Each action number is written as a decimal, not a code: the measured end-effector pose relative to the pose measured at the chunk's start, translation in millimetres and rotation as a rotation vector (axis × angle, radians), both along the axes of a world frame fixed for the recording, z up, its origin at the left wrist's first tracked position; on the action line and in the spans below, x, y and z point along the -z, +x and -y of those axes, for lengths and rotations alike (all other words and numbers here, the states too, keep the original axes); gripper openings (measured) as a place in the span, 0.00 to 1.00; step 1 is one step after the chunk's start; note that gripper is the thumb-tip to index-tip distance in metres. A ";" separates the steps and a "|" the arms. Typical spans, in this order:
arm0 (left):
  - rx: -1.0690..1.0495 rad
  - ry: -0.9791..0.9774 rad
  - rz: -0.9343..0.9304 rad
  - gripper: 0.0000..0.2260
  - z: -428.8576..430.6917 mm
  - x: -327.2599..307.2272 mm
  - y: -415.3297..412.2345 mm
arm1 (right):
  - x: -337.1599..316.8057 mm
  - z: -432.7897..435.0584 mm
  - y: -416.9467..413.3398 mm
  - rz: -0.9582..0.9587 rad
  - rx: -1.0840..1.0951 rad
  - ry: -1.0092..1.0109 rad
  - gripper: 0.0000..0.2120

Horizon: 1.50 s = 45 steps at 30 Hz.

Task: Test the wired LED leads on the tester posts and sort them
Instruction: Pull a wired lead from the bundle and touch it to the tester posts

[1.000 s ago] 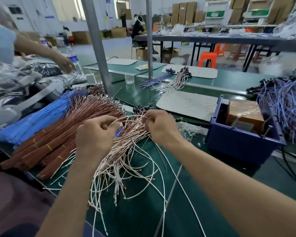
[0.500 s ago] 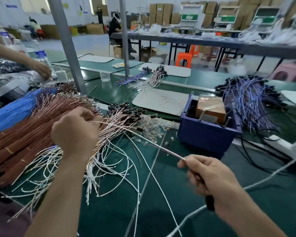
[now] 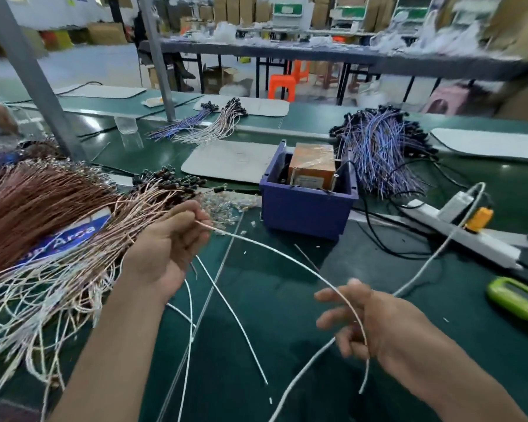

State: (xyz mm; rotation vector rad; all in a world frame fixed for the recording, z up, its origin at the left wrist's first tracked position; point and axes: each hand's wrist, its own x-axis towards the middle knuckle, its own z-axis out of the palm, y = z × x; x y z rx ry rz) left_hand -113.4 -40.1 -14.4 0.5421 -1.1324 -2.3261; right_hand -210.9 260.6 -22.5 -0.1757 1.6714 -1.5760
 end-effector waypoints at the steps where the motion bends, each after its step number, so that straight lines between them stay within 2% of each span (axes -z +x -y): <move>1: 0.020 0.046 -0.004 0.10 -3.2 3.8 -2.0 | -1.3 -3.5 -2.8 0.066 0.015 -0.020 0.23; 3: 0.144 0.016 0.013 0.09 -10.7 11.9 -3.5 | -2.4 -7.6 -5.4 0.097 0.022 -0.046 0.24; 8: 0.516 -0.373 0.169 0.12 -41.2 22.3 -18.1 | 2.0 7.2 -9.4 -0.015 -0.119 -0.012 0.16; 10: 0.492 -0.508 0.260 0.13 -50.2 23.6 -27.6 | 2.4 17.9 -11.0 -0.060 -0.176 -0.009 0.17; 12: 0.352 -0.575 0.327 0.14 -57.9 25.3 -34.7 | 2.8 27.7 -11.5 -0.095 -0.191 -0.015 0.17; 15: 0.177 -0.514 0.337 0.15 -69.8 29.1 -39.5 | 7.4 40.8 -10.7 -0.196 -0.152 0.024 0.16; 18: 0.257 -0.436 0.366 0.09 -81.4 34.0 -38.4 | 17.5 48.8 -7.8 -0.268 -0.055 0.045 0.15; 21: 0.253 -0.493 0.407 0.13 -90.8 42.2 -37.0 | 28.5 51.0 -2.8 -0.270 -0.018 0.034 0.14; 24: 0.203 -0.544 0.436 0.11 -99.1 47.4 -37.3 | 33.6 49.8 -4.4 -0.256 -0.020 0.012 0.14; 27: 0.170 -0.596 0.418 0.11 -105.0 49.0 -38.6 | 32.7 51.4 -11.0 -0.246 -0.064 0.020 0.14; 30: 0.171 -0.523 0.357 0.14 -106.5 45.3 -44.4 | 29.5 57.3 -16.5 -0.271 -0.103 0.032 0.14; 34: 0.171 -0.484 0.276 0.09 -108.6 44.9 -53.1 | 32.6 57.9 -22.9 -0.295 -0.097 -0.014 0.14; 40: 0.047 -0.617 0.276 0.07 -116.3 56.4 -53.0 | 38.7 47.0 -24.9 -0.287 -0.232 -0.027 0.14; 45: 0.059 -0.566 0.263 0.07 -115.0 56.0 -47.5 | 35.4 40.5 -30.8 -0.231 -0.372 -0.031 0.15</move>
